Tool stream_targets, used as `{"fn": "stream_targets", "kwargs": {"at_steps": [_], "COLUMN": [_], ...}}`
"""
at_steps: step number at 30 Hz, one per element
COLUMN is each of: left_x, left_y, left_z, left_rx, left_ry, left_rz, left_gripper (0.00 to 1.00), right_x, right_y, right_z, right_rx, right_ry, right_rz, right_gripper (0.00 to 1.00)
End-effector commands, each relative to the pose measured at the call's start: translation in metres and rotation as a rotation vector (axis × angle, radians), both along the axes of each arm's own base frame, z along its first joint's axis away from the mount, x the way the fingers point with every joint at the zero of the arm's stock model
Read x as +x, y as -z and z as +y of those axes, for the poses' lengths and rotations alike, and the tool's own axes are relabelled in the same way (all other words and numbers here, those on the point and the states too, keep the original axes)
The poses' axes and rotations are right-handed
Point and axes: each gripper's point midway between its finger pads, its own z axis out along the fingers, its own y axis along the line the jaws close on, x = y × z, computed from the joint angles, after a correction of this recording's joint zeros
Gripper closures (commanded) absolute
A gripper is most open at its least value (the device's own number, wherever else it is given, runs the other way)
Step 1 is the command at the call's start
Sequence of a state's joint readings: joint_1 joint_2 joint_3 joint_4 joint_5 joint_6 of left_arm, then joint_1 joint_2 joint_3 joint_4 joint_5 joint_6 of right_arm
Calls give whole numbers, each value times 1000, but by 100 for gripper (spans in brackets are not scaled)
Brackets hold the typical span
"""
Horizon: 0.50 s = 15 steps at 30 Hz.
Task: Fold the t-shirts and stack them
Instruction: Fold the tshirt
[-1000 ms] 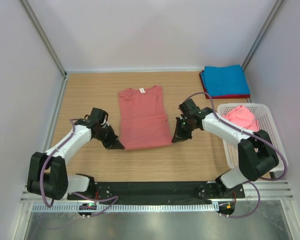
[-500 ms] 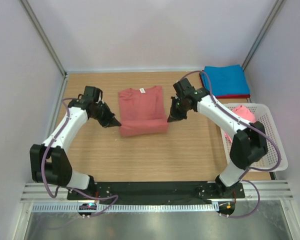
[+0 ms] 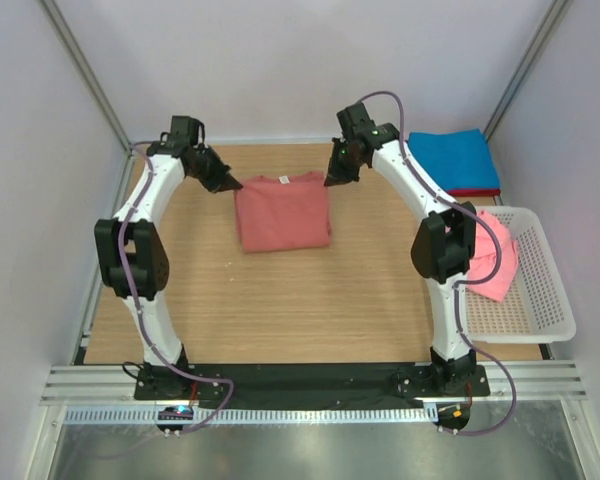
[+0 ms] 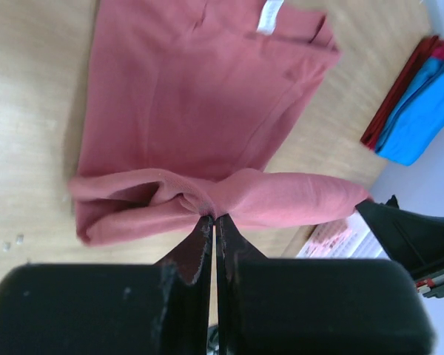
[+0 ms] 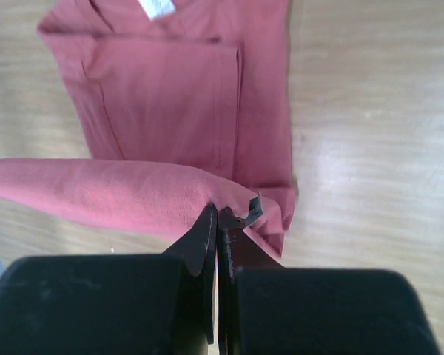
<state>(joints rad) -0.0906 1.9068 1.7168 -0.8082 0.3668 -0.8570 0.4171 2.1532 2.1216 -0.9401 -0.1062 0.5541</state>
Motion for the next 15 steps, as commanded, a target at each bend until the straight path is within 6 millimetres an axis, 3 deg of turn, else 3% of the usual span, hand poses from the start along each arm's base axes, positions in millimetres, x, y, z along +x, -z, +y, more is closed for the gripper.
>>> {"fn": "stream_targets", "kwargs": {"at_steps": [1,8,10,11,13,14,15], "left_x": [43,101,117,124,143,151,158], "left_y": [-15,6,8,22,15,33,32], "left_z": [-1,1,1,1,1,7,8], "left_rx": [-32,-116,-134,-156,-166,-154,-155], "left_ry": [12,-21,-24,-25,-21,-34,-39], "left_rz": [-99,-157,-194,-177,-236,-221,-245], "left_gripper": [99,100,100,100,100,100,100], "right_x": [34,94,112,117,133,139,147], "right_y": [-23,-18,-8,-4,7,10,9], "right_z": [-5,12,22,22,23,20,20], "right_rx": [49,237,295,307,317,320,335], "right_ry": [37,54,50,49,69,83,94], "right_rz": [-92,-233,-259,-263,-277,-286,-299], "right_gripper": [99,99,99,99,99,99,99]}}
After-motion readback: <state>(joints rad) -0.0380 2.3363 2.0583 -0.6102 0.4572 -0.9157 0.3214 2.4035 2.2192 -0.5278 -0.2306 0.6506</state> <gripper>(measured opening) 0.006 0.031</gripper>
